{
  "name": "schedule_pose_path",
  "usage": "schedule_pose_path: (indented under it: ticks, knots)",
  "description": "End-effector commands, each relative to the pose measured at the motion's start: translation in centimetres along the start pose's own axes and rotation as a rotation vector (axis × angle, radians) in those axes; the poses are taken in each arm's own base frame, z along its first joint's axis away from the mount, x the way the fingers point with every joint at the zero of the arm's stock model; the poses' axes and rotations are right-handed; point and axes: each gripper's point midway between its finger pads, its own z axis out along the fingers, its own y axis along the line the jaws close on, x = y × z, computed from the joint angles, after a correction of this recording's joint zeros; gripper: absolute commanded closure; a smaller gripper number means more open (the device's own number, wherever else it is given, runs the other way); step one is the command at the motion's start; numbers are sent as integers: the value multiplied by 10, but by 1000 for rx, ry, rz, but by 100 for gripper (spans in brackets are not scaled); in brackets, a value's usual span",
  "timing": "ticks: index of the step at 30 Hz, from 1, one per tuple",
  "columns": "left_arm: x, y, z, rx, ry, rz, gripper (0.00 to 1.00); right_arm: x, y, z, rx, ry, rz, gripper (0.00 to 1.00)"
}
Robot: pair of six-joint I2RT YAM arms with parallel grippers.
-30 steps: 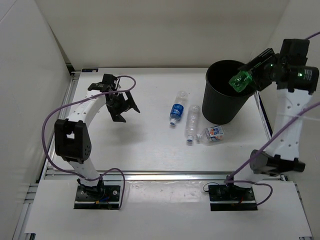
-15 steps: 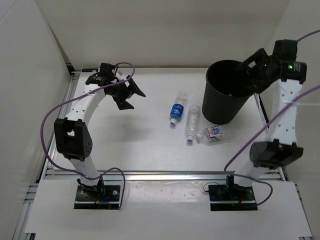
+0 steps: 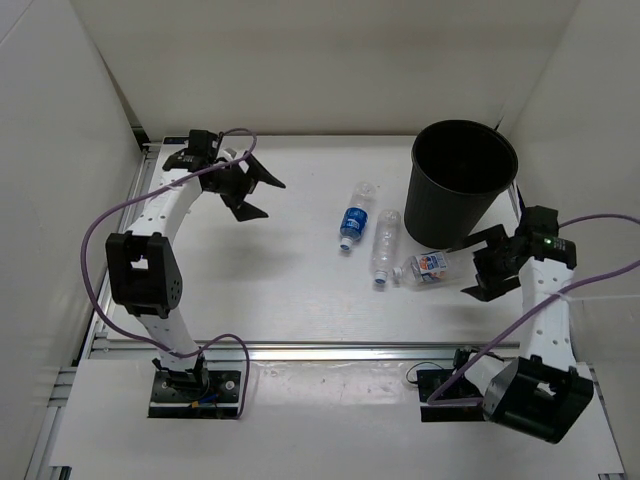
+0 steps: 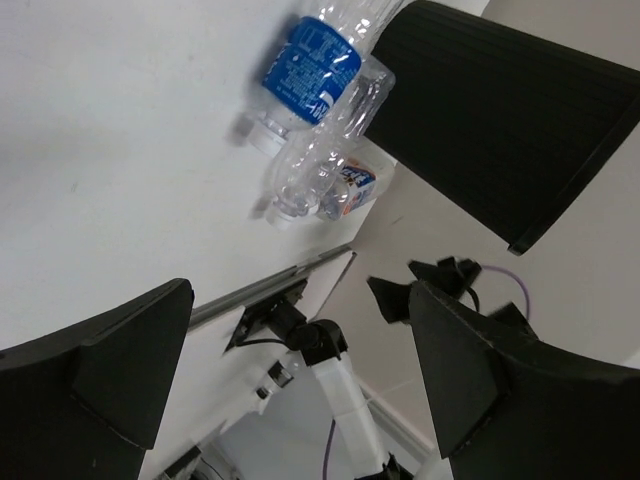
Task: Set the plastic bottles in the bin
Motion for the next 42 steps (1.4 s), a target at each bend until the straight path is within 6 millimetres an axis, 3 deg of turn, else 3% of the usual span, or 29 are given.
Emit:
schedule_pose_path:
  ticks: [1,2,6,16,23,27,28,29,31,33,35,36,37,40,41,42]
  knots:
    - [15,3,4,22,66,-39,0,-6,13,25,-96,13,-14,0]
    - [17,8,6,14,73,-48,0,0,1,40,-74,37,9,0]
    - [19,12,7,4,81,-61,0,-3,0,73,-107,70,27,0]
    - [24,20,7,-11,94,-61,0,-23,29,111,-112,60,-43,0]
    - [28,18,2,-2,87,-32,0,-17,7,145,8,151,-6,0]
    - [30,21,3,-6,92,-28,0,-9,-12,156,60,190,-3,15]
    - [28,18,1,0,86,-21,0,-9,-13,157,60,201,10,28]
    - [28,18,1,0,86,-21,0,-6,-18,158,72,210,15,34]
    - [25,9,-2,15,73,-2,0,0,-23,151,78,231,21,47]
    - [23,8,-1,16,72,-1,0,9,-28,136,93,270,9,52]
    - [22,7,-1,21,68,5,0,14,-14,113,25,275,-41,59]
    - [22,8,1,23,80,-1,1,23,-14,97,30,307,-44,61]
    - [21,2,0,40,78,12,1,23,4,74,-46,281,-86,61]
    - [15,-10,-4,61,60,37,7,34,18,20,-97,253,-143,62]
    - [13,-12,-3,67,66,38,8,31,39,-6,-159,212,-176,63]
    - [8,-18,-3,76,59,49,9,31,48,-23,-188,187,-194,63]
